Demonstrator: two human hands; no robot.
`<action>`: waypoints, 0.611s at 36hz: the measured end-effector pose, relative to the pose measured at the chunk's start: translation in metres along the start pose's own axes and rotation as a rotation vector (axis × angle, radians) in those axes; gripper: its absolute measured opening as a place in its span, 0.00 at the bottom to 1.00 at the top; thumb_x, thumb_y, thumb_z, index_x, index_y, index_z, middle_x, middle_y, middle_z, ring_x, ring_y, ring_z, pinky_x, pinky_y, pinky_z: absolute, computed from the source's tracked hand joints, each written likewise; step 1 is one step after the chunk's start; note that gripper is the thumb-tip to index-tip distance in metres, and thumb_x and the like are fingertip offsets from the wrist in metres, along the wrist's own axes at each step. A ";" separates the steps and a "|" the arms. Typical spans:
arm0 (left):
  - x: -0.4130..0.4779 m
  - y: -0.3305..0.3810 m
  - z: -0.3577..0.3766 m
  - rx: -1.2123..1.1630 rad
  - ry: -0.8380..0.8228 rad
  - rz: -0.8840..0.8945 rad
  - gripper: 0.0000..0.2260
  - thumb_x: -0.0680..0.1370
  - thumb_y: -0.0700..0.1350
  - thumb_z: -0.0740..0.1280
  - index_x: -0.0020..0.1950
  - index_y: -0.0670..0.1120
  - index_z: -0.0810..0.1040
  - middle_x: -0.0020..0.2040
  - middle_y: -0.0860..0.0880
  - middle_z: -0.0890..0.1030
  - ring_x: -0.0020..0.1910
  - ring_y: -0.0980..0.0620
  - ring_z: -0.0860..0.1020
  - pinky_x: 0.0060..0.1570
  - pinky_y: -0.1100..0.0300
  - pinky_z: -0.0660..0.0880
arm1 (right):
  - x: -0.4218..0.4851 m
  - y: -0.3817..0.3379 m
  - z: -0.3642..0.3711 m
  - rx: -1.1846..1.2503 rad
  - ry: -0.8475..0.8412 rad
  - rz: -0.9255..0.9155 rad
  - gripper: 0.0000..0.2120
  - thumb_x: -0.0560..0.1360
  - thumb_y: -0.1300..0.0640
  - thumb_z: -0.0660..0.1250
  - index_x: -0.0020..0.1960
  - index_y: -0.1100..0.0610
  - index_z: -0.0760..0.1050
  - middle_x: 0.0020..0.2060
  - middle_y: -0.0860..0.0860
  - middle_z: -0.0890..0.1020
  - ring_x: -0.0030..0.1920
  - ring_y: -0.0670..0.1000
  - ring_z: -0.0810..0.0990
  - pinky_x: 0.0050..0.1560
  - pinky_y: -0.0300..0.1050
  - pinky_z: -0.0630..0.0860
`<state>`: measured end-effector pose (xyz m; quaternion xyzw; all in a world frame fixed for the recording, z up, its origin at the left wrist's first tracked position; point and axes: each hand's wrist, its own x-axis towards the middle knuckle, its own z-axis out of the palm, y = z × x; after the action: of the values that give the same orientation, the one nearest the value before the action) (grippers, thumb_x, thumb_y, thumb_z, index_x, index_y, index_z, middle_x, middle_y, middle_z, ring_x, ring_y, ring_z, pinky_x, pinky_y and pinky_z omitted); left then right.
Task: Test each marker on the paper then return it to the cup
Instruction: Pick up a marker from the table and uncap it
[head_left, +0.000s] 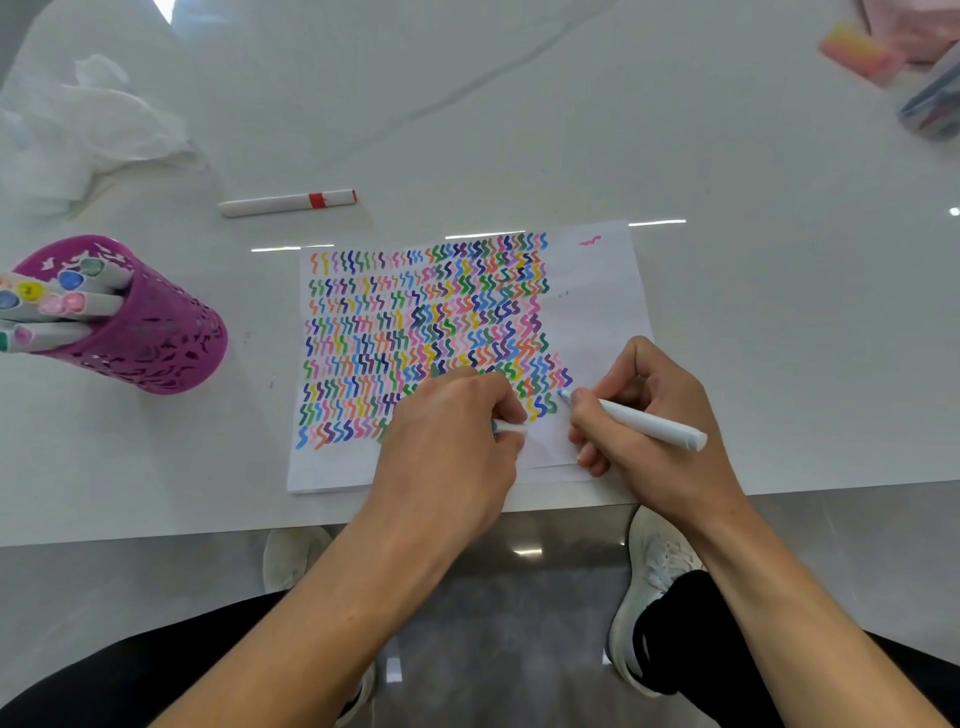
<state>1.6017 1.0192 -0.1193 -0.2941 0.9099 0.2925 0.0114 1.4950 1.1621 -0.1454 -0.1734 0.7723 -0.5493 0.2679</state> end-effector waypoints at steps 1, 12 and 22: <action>0.000 0.000 0.000 0.000 0.001 0.000 0.05 0.75 0.48 0.74 0.50 0.55 0.83 0.37 0.61 0.70 0.43 0.58 0.72 0.46 0.64 0.68 | 0.000 0.000 0.000 -0.001 -0.001 0.003 0.13 0.75 0.55 0.73 0.38 0.50 0.71 0.31 0.56 0.84 0.29 0.58 0.83 0.31 0.49 0.79; 0.000 0.002 0.000 0.013 0.001 -0.002 0.04 0.76 0.49 0.74 0.50 0.54 0.83 0.36 0.61 0.70 0.42 0.59 0.72 0.44 0.66 0.65 | 0.001 0.001 0.001 -0.085 0.012 -0.007 0.13 0.74 0.57 0.74 0.38 0.55 0.70 0.29 0.55 0.84 0.26 0.55 0.82 0.31 0.47 0.77; -0.002 0.002 0.000 0.011 0.005 -0.021 0.03 0.77 0.49 0.73 0.50 0.53 0.84 0.37 0.60 0.70 0.41 0.59 0.71 0.45 0.69 0.64 | 0.000 -0.002 0.002 -0.104 0.062 0.014 0.14 0.74 0.62 0.74 0.37 0.58 0.70 0.28 0.56 0.83 0.24 0.55 0.82 0.26 0.44 0.74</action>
<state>1.6017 1.0216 -0.1177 -0.3041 0.9084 0.2865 0.0139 1.4960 1.1596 -0.1438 -0.1647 0.8089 -0.5115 0.2384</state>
